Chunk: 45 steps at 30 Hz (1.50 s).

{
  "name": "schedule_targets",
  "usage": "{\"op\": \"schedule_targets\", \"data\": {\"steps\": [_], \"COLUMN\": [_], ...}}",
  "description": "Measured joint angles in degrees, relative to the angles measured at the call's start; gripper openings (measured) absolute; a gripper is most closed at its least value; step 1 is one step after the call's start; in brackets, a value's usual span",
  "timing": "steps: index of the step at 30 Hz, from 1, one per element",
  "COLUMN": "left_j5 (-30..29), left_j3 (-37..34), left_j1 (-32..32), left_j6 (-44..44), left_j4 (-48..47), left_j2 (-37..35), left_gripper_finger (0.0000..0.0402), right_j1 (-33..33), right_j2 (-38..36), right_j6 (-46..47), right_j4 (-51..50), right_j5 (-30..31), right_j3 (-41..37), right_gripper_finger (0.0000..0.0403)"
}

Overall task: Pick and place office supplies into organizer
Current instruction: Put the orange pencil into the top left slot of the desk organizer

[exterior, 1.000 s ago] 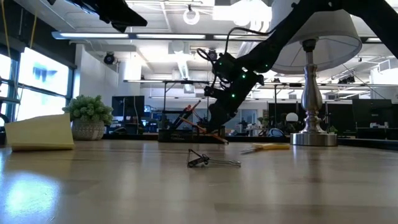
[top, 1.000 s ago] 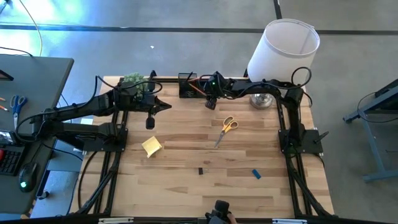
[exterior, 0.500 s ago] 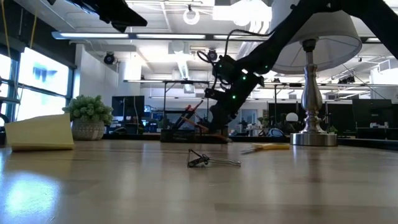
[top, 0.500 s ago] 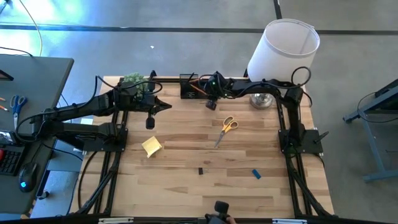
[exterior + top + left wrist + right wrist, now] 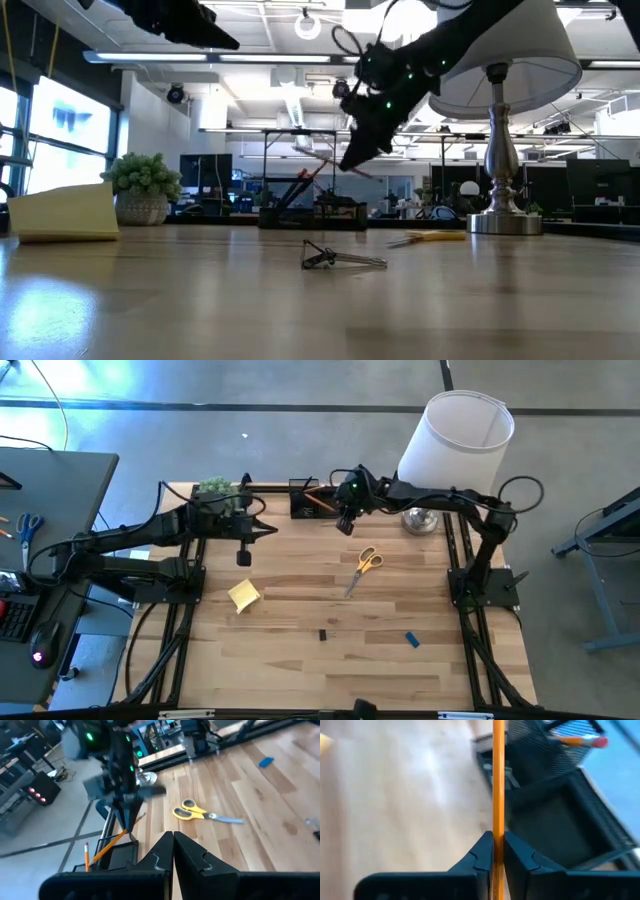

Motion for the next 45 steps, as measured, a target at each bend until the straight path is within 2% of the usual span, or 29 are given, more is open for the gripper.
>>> {"op": "schedule_targets", "data": {"steps": [4,7,10,13,16,20,25,29,32,36,45], "left_j5": [-0.15,-1.91,-5.97,-9.84,-13.65,-16.63,-20.55,-21.83,-24.67,-28.73,-28.39], "left_j3": [0.00,0.00,0.00,0.00,-0.02,-0.04,-0.04,0.00,-0.04,-0.04,-0.02], "left_j1": [-0.13,-1.77,-4.45,-6.80,-7.96,-7.90,-7.89,-7.89,-7.91,-7.88,-7.89], "left_j6": [4.37,8.82,14.92,20.73,25.51,28.65,29.86,30.72,32.21,33.26,31.41], "left_j4": [1.34,5.31,11.31,17.37,21.88,26.12,36.49,41.20,42.71,46.67,46.62], "left_j2": [3.59,8.09,13.22,18.14,22.25,27.13,32.54,36.25,38.46,40.76,41.08], "left_gripper_finger": [0.0003,0.0003,0.0004,0.0019,0.0059,0.0138,0.0233,0.0274,0.0277,0.0254,0.0170], "right_j1": [0.25,0.58,1.45,2.89,4.38,5.59,5.89,5.89,6.22,6.74,7.25], "right_j2": [-2.21,-3.14,-3.42,-3.42,-3.43,-4.80,-7.96,-10.04,-10.33,-10.16,-10.07], "right_j6": [5.24,8.37,9.55,9.51,9.48,11.25,15.03,15.95,15.96,15.83,15.32], "right_j4": [-1.67,-4.04,-8.76,-13.55,-15.73,-14.09,-13.74,-14.75,-14.74,-14.76,-14.74], "right_j5": [-7.55,-10.42,-10.54,-7.59,-4.70,-4.26,-4.97,-4.93,-4.87,-5.01,-5.45], "right_j3": [0.00,0.00,0.00,0.00,0.00,0.00,0.00,0.00,0.00,0.00,0.00], "right_gripper_finger": [0.0008,0.0019,0.0025,0.0018,0.0010,0.0013,0.0017,0.0009,0.0009,0.0017,0.0010]}}
